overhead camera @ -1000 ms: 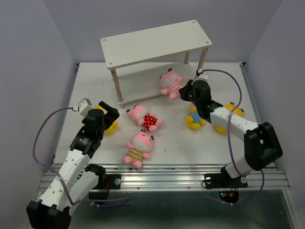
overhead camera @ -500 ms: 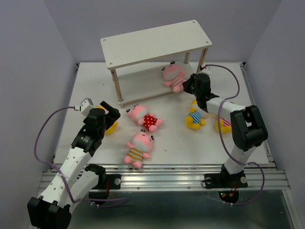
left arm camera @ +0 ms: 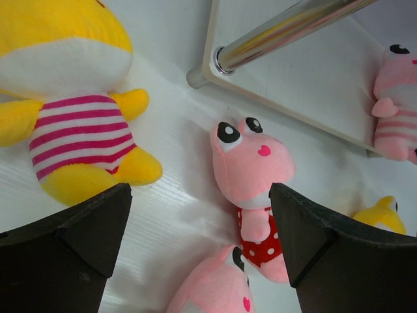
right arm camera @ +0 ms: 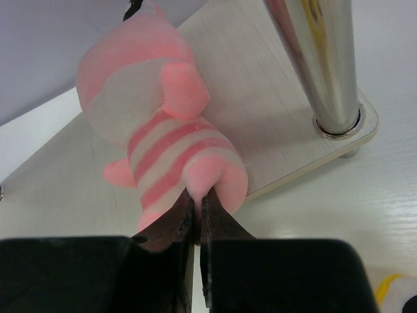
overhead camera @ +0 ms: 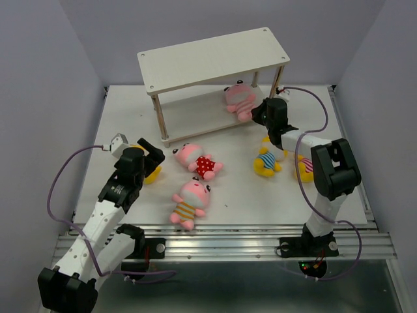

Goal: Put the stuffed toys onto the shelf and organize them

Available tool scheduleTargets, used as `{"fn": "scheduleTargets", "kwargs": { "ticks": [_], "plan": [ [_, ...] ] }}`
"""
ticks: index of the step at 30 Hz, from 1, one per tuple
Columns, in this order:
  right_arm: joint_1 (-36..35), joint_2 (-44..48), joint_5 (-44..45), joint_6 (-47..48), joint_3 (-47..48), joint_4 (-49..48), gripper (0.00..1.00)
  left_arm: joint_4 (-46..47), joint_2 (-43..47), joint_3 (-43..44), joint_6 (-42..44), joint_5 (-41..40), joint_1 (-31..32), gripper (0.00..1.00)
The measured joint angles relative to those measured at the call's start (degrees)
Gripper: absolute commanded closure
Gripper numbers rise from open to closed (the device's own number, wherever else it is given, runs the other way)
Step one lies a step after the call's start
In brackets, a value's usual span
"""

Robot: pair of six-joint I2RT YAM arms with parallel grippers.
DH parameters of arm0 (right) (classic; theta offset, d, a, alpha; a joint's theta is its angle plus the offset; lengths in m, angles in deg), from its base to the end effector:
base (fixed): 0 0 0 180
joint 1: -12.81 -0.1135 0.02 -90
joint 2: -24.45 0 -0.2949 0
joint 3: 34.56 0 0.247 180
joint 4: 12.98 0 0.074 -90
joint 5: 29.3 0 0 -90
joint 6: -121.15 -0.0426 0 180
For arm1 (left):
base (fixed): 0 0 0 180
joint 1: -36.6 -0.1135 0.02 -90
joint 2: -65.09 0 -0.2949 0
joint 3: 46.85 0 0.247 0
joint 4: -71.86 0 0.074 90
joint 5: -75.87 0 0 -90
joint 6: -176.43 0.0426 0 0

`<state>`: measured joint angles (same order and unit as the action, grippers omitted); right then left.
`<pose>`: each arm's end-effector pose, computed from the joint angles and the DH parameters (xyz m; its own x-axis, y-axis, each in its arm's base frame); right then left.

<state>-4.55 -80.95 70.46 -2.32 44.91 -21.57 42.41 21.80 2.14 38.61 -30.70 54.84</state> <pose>0.4137 0.1218 0.2552 -0.3143 0.4712 -0.8241 0.0404 0.8740 0.4843 0.1522 -0.0374 0.2940 -0.2954 -0.6505 -0.6997 -0.2485 0.7595 -0.6012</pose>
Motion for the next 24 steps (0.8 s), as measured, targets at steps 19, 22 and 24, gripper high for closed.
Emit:
{"fn": "scheduleTargets", "kwargs": {
  "ticks": [19,22,24],
  "plan": [
    [1.2,-1.8,0.1,-1.8,1.7,-0.5,0.94,0.2,-2.3,0.0,0.0,0.0,0.0,0.01],
    [1.3,-1.8,0.1,-2.0,1.7,-0.5,0.84,0.2,-2.4,0.0,0.0,0.1,0.0,0.01],
    [1.3,-1.8,0.1,-2.2,1.7,-0.5,0.79,0.2,-2.4,0.0,0.0,0.1,0.0,0.01]
  ]
}}
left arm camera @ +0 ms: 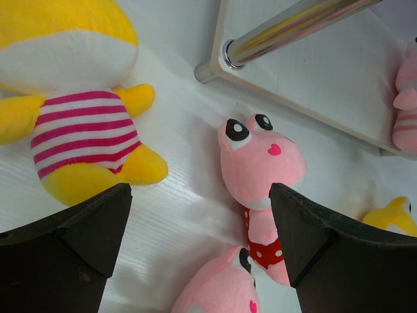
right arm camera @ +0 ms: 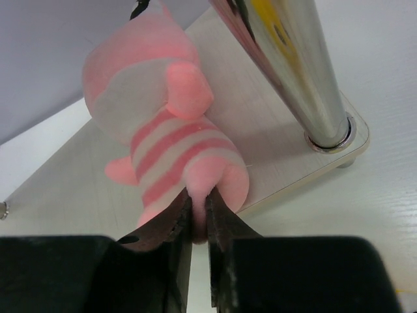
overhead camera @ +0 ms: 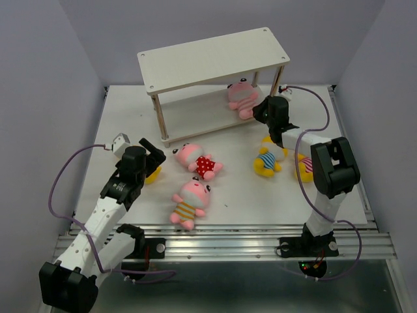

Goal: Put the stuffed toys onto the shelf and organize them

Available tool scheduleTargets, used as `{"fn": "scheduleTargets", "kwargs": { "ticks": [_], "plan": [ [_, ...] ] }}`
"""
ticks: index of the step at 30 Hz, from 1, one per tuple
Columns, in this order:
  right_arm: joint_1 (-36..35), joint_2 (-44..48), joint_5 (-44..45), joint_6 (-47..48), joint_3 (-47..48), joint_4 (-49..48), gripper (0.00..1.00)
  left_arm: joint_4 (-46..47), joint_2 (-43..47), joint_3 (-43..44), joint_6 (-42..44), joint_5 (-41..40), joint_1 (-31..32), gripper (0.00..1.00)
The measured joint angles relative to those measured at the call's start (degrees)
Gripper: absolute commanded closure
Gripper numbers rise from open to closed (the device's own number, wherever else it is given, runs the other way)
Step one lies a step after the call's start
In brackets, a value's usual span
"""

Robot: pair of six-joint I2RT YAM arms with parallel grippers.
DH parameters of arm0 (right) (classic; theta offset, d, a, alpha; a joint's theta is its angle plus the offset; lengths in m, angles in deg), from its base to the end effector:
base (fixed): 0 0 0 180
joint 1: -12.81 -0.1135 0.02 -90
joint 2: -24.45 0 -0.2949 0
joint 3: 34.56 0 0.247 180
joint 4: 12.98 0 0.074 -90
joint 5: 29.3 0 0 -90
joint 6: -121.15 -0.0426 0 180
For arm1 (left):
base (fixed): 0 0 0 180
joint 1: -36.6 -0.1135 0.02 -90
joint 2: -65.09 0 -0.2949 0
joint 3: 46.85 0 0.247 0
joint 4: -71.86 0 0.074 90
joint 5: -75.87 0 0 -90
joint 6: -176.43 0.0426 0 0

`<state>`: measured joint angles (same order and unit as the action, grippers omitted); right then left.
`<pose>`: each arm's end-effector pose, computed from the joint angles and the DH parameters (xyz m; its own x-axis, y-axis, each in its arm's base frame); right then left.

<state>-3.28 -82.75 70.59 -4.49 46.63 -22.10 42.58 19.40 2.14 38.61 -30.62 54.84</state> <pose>0.4249 0.1150 0.2532 -0.2939 0.5126 -0.8067 0.0691 0.8532 0.5170 0.1594 -0.0398 0.2884 -0.3222 -0.6420 -0.6958 -0.2695 0.7667 -0.5827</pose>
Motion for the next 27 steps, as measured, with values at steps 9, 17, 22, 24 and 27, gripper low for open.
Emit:
{"fn": "scheduleTargets", "kwargs": {
  "ticks": [9,17,22,24,27],
  "plan": [
    [0.2,0.0,0.1,-0.2,0.0,0.2,0.53,0.0,0.0,0.0,0.0,0.0,0.0,0.01],
    [0.7,0.0,0.3,-0.2,0.4,1.1,0.42,0.0,0.0,0.0,0.0,0.1,0.0,0.01],
    [0.7,0.0,0.5,0.0,0.4,2.0,0.28,0.0,0.0,0.0,0.0,0.2,0.0,0.01],
    [0.7,0.2,0.5,0.2,0.4,2.4,0.21,0.0,0.1,0.0,0.0,0.3,0.0,0.01],
    [0.7,1.2,0.4,0.3,0.4,3.5,0.01,0.0,0.2,0.0,0.0,0.4,0.0,0.01]
  ]
}}
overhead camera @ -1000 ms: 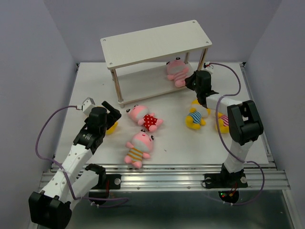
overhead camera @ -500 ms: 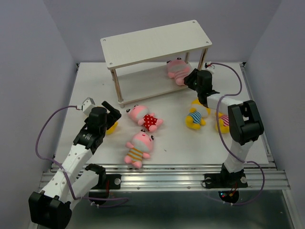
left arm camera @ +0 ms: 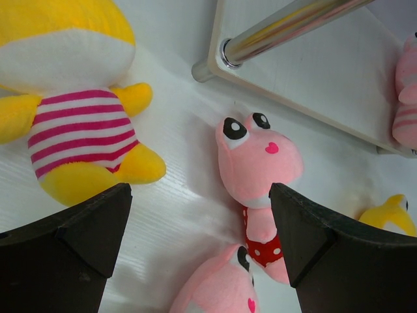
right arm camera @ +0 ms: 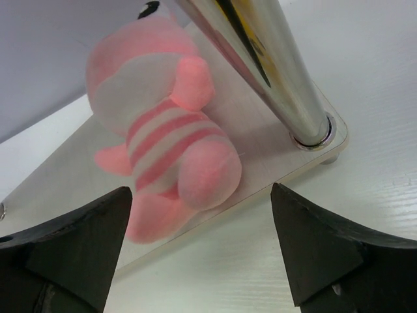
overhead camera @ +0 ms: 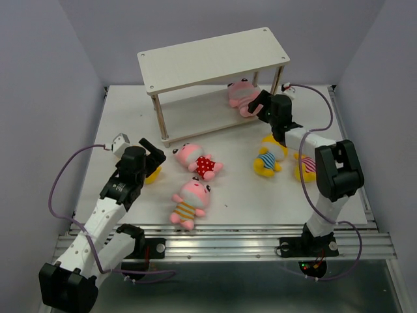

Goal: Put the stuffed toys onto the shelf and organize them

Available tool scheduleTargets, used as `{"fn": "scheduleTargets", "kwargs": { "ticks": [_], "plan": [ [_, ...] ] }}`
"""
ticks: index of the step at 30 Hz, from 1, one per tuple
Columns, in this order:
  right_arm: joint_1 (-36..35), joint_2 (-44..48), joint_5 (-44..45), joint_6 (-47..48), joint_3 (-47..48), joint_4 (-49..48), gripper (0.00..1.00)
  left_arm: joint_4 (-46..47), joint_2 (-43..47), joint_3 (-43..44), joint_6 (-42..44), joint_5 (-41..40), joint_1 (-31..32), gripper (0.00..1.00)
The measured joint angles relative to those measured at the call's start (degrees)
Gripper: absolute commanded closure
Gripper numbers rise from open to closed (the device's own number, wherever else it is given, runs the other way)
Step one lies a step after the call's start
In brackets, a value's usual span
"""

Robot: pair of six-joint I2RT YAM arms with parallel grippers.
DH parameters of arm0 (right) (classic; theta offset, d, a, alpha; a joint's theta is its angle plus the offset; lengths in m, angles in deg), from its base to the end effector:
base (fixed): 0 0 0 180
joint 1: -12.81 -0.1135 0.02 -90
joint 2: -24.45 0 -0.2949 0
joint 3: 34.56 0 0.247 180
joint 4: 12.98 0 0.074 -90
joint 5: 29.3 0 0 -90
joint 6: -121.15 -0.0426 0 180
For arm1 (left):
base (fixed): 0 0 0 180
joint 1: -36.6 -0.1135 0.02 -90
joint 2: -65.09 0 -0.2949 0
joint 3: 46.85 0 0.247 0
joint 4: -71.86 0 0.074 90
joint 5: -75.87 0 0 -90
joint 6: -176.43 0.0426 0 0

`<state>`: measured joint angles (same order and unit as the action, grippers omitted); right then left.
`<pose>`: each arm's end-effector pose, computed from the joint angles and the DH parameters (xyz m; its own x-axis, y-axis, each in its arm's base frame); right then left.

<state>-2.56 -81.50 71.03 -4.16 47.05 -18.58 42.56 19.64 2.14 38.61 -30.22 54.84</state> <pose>0.4223 0.1082 0.2580 -0.3089 0.5048 -0.8061 0.0999 0.8600 0.5003 0.1587 -0.0399 0.2890 -0.3243 -0.6428 -0.6940 -0.2631 0.7660 -0.5865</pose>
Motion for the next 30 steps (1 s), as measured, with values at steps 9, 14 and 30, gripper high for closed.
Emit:
{"fn": "scheduleTargets", "kwargs": {
  "ticks": [9,14,30],
  "plan": [
    [0.0,13.6,-0.6,1.2,-6.3,2.8,0.00,-1.5,1.6,0.0,0.0,1.4,0.0,0.01],
    [-0.2,23.4,-3.2,1.3,-12.1,9.2,0.00,-2.9,2.7,0.0,-0.2,3.7,0.0,0.01],
    [-16.7,21.8,-26.5,15.2,-18.5,16.7,0.00,-2.1,3.6,-2.9,-0.3,13.0,0.0,0.01]
  ]
}}
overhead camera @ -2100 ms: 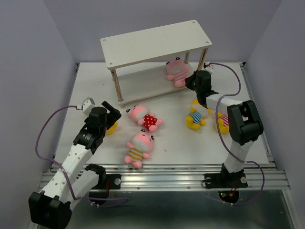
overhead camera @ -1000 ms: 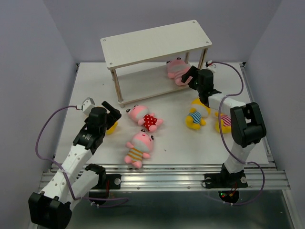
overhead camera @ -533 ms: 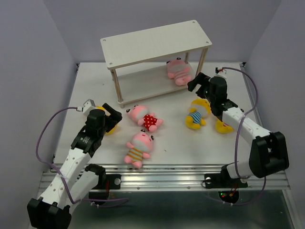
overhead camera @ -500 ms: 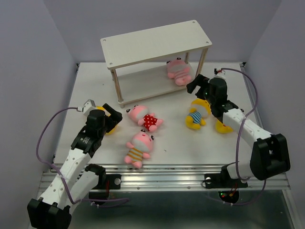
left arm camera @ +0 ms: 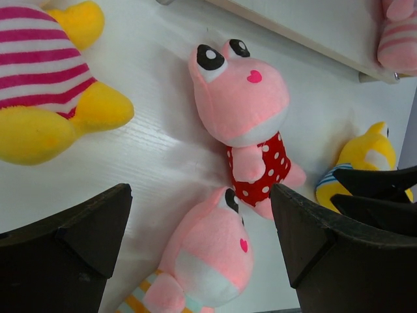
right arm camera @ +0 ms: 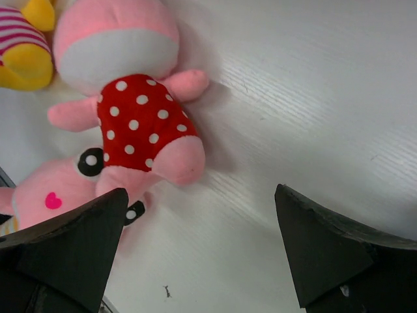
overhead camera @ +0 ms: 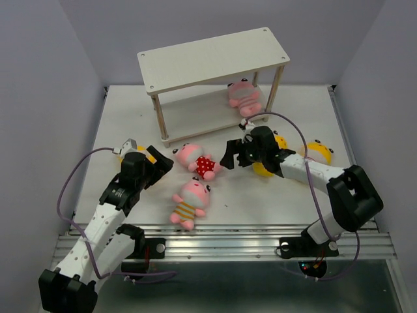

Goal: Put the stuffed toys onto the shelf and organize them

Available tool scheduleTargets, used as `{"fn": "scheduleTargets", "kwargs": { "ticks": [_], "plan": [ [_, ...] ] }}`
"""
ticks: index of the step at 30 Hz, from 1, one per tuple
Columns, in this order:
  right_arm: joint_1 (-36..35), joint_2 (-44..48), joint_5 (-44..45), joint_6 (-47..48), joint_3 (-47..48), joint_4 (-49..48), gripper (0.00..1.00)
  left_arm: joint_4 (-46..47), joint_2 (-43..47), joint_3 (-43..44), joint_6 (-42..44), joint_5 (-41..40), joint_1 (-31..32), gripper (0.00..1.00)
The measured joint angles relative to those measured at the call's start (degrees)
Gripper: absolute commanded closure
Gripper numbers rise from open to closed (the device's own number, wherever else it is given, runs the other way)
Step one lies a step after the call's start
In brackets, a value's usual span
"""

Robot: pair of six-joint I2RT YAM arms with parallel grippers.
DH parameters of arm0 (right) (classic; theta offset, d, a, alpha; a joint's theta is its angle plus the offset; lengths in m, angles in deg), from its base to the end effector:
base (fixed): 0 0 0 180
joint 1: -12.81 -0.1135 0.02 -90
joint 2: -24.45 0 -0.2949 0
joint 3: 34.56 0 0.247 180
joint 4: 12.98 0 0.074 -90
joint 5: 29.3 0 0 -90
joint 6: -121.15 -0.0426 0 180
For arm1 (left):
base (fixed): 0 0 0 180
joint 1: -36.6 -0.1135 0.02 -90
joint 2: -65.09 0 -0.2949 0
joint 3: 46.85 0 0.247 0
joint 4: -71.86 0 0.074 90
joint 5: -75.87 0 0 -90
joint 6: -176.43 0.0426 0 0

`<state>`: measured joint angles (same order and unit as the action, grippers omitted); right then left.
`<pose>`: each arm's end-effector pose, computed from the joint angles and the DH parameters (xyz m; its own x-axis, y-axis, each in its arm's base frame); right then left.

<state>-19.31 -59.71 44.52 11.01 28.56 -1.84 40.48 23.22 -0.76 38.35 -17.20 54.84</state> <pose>0.2628 0.1790 0.2570 -0.6681 -0.0290 -0.7435 -0.5116 0.7434 0.4308 0.1436 -0.0449 0.2753 -0.4885 -0.6213 -0.6126 -0.1440 0.7499 -0.6457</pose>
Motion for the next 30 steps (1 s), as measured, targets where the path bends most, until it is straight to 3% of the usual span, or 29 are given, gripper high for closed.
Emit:
{"fn": "scheduleTargets", "kwargs": {
  "ticks": [15,23,28,30],
  "plan": [
    [-3.2,-13.7,-4.7,-4.7,2.0,-5.7,0.07,0.9,0.0,-0.7,-0.2,1.6,0.0,0.01],
    [-3.6,-14.9,-5.7,-7.0,2.5,-8.6,0.41,1.3,-0.3,-0.7,-0.2,1.6,0.0,0.01],
    [-3.7,-15.0,-6.2,-7.9,2.5,-9.4,0.52,1.4,-0.3,-0.7,-0.2,1.6,0.0,0.01],
    [-3.8,-15.0,-6.3,-8.2,2.5,-9.4,0.63,1.4,-0.3,-0.7,-0.2,1.6,0.0,0.01]
  ]
}}
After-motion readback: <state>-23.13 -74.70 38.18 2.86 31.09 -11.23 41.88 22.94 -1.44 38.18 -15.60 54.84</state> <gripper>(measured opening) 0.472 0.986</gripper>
